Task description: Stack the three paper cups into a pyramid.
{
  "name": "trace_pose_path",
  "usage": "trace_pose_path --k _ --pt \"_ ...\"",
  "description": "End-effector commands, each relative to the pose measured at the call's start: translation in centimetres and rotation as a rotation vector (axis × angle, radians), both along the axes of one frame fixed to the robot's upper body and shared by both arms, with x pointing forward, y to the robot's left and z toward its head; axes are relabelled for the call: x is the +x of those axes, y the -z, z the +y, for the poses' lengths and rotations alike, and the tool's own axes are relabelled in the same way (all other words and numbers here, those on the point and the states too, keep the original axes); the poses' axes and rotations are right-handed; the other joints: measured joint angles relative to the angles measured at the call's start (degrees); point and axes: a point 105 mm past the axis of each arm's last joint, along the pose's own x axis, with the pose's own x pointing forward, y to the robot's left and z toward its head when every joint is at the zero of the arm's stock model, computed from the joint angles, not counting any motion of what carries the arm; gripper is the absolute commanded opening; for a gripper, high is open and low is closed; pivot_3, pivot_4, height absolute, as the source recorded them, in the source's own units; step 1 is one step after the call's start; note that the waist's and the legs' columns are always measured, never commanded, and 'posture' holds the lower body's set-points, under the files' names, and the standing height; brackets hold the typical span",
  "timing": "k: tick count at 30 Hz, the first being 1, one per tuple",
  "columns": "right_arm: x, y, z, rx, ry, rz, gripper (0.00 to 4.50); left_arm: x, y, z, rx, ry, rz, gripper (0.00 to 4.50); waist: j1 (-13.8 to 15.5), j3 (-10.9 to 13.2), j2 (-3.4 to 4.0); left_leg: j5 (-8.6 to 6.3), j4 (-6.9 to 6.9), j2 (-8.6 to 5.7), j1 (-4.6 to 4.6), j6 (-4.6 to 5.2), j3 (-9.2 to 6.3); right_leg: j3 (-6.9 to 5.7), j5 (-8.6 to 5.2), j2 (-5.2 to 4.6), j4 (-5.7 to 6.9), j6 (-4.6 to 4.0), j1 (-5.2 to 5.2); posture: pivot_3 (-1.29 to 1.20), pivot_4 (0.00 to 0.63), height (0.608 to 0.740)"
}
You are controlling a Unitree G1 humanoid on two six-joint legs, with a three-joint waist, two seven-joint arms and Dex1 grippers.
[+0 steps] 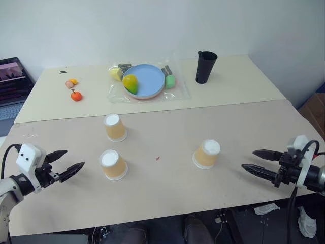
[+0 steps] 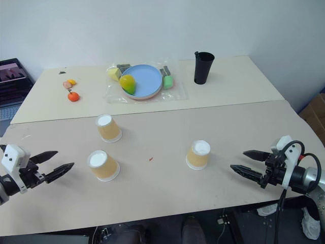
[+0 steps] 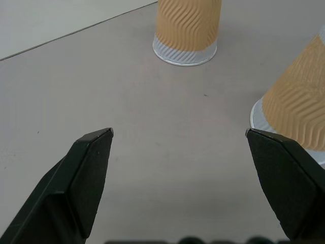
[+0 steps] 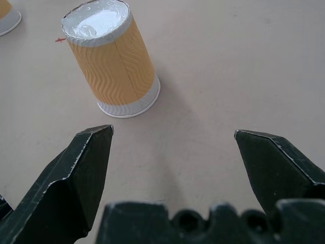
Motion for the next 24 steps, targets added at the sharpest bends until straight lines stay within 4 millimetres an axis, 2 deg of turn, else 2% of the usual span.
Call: trace_pose_path --k 1,4,6,9,12,14,17,24 --pt "-0.1 -2.0 0.9 0.002 -0.053 -0.046 4.50 0.2 -1.6 -1.6 -0.045 0.080 0.011 4.47 0.01 0.00 0.00 0.00 0.00 0.00 0.00 0.00 0.00 0.00 0.00 0.00 0.00 0.00 0.00 0.00 0.150 0.735" --pt "-1.2 -3.1 2.9 -0.014 -0.188 -0.019 4.50 -0.4 -2.9 -4.1 -0.127 0.230 0.125 4.47 0.04 0.01 0.01 0.00 0.06 0.00 -0.02 0.00 0.00 0.00 0.00 0.00 0.07 0.00 -0.01 0.00 0.150 0.735" --pt "-2.0 -3.3 3.8 -0.024 -0.253 0.000 4.50 -1.0 -3.0 -4.8 -0.102 0.298 0.168 4.47 -0.03 0.00 0.01 0.00 0.08 0.00 -0.01 0.00 -0.01 -0.02 0.00 0.01 0.09 0.00 0.00 0.00 0.150 0.735" --pt "-3.4 -4.1 5.5 -0.040 -0.366 0.008 4.50 -1.9 -3.0 -5.1 -0.051 0.377 0.235 4.47 -0.22 0.00 0.01 -0.02 0.04 0.00 0.00 0.03 -0.01 -0.03 -0.01 0.01 0.04 0.01 0.01 0.00 0.150 0.735" --pt "-4.9 -5.4 7.9 0.025 -0.481 0.023 4.50 -2.6 -2.9 -4.8 0.000 0.439 0.273 4.47 -0.50 0.00 0.01 -0.02 0.03 0.01 -0.03 0.03 0.02 -0.02 -0.01 0.01 0.04 0.00 -0.05 0.00 0.150 0.735" --pt "-6.2 -5.1 9.5 0.018 -0.563 0.041 4.50 -2.8 -2.8 -4.5 0.039 0.476 0.292 4.47 -0.29 0.00 0.01 -0.02 0.04 0.04 -0.02 0.03 0.02 -0.04 -0.01 0.01 0.04 0.00 -0.04 0.00 0.150 0.735" --pt "-6.0 -5.1 10.8 0.040 -0.574 0.015 4.50 -2.0 -2.9 -4.4 0.055 0.488 0.276 4.47 0.01 0.00 0.00 -0.02 0.05 0.05 0.00 0.03 0.00 -0.12 -0.01 0.01 0.04 -0.01 0.03 0.00 0.150 0.735" --pt "-4.5 -6.5 11.2 0.086 -0.523 -0.058 4.50 0.5 -1.9 -6.1 0.080 0.495 0.201 4.47 0.23 0.01 -0.03 -0.02 0.11 0.02 -0.02 0.03 -0.06 -0.17 0.01 -0.01 -0.01 -0.02 0.07 0.00 0.150 0.735"
